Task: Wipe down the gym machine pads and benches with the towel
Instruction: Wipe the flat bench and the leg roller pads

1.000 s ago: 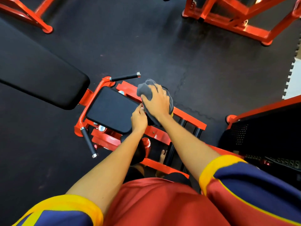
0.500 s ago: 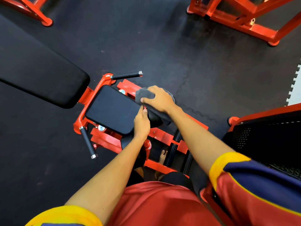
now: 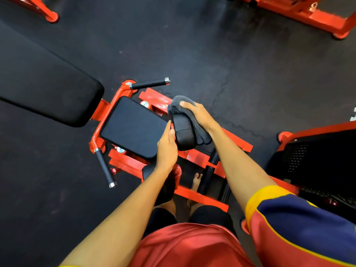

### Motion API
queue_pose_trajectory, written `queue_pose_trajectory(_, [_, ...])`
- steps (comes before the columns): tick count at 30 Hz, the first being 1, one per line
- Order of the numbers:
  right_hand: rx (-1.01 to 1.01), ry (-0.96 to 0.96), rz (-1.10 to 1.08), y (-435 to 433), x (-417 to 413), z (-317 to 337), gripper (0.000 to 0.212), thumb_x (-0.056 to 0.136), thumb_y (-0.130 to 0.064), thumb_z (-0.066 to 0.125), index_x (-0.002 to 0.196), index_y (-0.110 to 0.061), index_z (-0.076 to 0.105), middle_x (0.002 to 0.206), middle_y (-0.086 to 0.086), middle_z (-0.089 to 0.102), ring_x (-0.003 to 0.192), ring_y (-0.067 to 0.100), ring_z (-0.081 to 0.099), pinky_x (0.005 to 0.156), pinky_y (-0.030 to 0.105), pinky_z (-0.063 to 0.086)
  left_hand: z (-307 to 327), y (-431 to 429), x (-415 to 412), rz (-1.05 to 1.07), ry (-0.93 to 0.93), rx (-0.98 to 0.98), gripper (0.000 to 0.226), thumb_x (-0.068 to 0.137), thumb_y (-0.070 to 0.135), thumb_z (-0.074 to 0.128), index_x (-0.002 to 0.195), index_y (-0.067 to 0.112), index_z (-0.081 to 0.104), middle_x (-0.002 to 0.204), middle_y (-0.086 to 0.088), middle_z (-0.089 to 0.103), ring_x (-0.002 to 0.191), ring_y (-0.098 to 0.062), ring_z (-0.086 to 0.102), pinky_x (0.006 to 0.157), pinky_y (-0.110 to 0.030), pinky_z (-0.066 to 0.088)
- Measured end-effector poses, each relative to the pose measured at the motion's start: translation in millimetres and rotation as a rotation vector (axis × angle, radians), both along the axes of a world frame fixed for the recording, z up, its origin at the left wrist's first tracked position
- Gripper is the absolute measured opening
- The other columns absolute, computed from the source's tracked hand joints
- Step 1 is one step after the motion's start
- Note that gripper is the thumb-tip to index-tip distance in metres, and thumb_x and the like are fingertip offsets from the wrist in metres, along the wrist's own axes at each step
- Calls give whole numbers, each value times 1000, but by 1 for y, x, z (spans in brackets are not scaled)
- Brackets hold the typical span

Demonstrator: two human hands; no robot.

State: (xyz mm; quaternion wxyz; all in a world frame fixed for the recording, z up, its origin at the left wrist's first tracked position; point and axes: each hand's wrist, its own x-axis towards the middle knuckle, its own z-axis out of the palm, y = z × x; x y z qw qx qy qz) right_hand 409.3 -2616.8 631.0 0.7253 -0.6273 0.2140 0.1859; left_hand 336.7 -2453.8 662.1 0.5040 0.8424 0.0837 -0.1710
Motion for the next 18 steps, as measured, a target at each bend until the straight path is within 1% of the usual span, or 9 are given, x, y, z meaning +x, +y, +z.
queue_pose_trajectory(2, [-70, -92, 40, 2, -2, 7, 40, 93, -42, 70, 124, -17, 70, 117, 0, 76, 109, 16, 72, 98, 34, 56, 0, -1, 0, 6, 7, 8, 45, 113, 25, 30, 156, 21, 41, 153, 5, 48, 133, 3, 39, 111, -12, 28])
queue_pose_trajectory(4, [-61, -99, -27, 5, -8, 7, 37, 94, -42, 69, 122, -17, 70, 115, 1, 76, 107, 15, 72, 95, 32, 56, 2, -1, 0, 2, 15, 22, 45, 112, 25, 30, 156, 20, 40, 154, 3, 48, 137, -1, 40, 114, -18, 29])
queue_pose_trajectory(7, [46, 83, -158, 7, -16, -5, 30, 100, -46, 61, 113, -21, 71, 107, 5, 76, 99, 17, 73, 95, 36, 54, 9, -1, 7, -10, -16, 62, 45, 111, 26, 33, 155, 18, 40, 156, 3, 44, 141, -8, 39, 113, -18, 27])
queue_pose_trajectory(9, [100, 246, -205, 9, -21, -5, 36, 97, -54, 61, 110, -22, 69, 104, 7, 75, 102, 23, 72, 104, 42, 52, 14, -4, 17, -37, -86, 104, 42, 110, 27, 37, 149, 15, 46, 149, 4, 48, 134, -6, 43, 106, -13, 27])
queue_pose_trajectory(10, [97, 267, -202, 11, -20, -6, 40, 95, -55, 62, 113, -20, 69, 106, 8, 75, 105, 24, 71, 107, 45, 51, 15, -5, 26, -65, -121, 142, 38, 109, 26, 38, 143, 14, 51, 143, 2, 52, 129, -8, 46, 104, -15, 29])
queue_pose_trajectory(12, [51, 214, -225, 13, -17, -6, 46, 93, -53, 62, 125, -20, 66, 116, 7, 75, 111, 23, 71, 109, 47, 50, 13, -8, 47, -199, -144, 227, 34, 108, 27, 39, 134, 14, 57, 134, -1, 56, 124, -14, 50, 105, -26, 36])
queue_pose_trajectory(13, [34, 181, -257, 13, -19, -4, 49, 93, -53, 62, 130, -21, 64, 121, 5, 74, 114, 20, 70, 109, 45, 50, 12, -10, 56, -294, -138, 263, 34, 108, 28, 37, 131, 15, 59, 132, -3, 58, 123, -17, 51, 104, -30, 38])
queue_pose_trajectory(15, [-26, 96, -297, 19, -31, 5, 52, 92, -56, 63, 134, -26, 59, 131, -1, 68, 121, 14, 65, 109, 38, 48, 12, -12, 66, -448, -117, 299, 35, 108, 31, 32, 125, 17, 60, 128, -4, 60, 119, -21, 53, 98, -33, 40])
queue_pose_trajectory(18, [-131, -10, -359, 33, -59, -3, 33, 94, -56, 63, 124, -42, 56, 133, -8, 62, 123, 9, 59, 107, 34, 46, 16, -11, 64, -465, -92, 272, 33, 108, 33, 28, 116, 23, 58, 118, 6, 56, 108, -14, 52, 91, -33, 39])
